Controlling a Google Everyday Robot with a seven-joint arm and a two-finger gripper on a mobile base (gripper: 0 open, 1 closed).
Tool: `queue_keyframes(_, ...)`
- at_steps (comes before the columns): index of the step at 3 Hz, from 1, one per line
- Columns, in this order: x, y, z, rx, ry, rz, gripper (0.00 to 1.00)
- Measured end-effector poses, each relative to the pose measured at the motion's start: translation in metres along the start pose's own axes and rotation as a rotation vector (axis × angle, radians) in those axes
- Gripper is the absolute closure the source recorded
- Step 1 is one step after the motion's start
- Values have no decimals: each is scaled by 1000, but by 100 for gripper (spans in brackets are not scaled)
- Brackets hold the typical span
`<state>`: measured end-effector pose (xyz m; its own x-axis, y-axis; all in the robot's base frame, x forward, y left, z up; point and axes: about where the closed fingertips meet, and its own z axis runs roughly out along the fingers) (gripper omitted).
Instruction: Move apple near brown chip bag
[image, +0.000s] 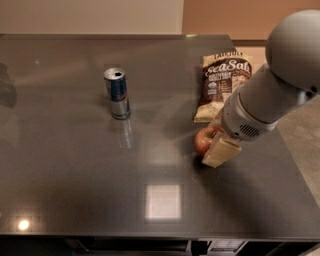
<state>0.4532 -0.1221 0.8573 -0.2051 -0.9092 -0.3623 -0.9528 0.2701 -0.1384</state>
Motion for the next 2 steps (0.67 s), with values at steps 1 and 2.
queue_keyframes(1, 20, -13, 5, 35, -5, 61, 100)
queue_keyframes(2, 35, -30, 6, 61, -44, 134, 100)
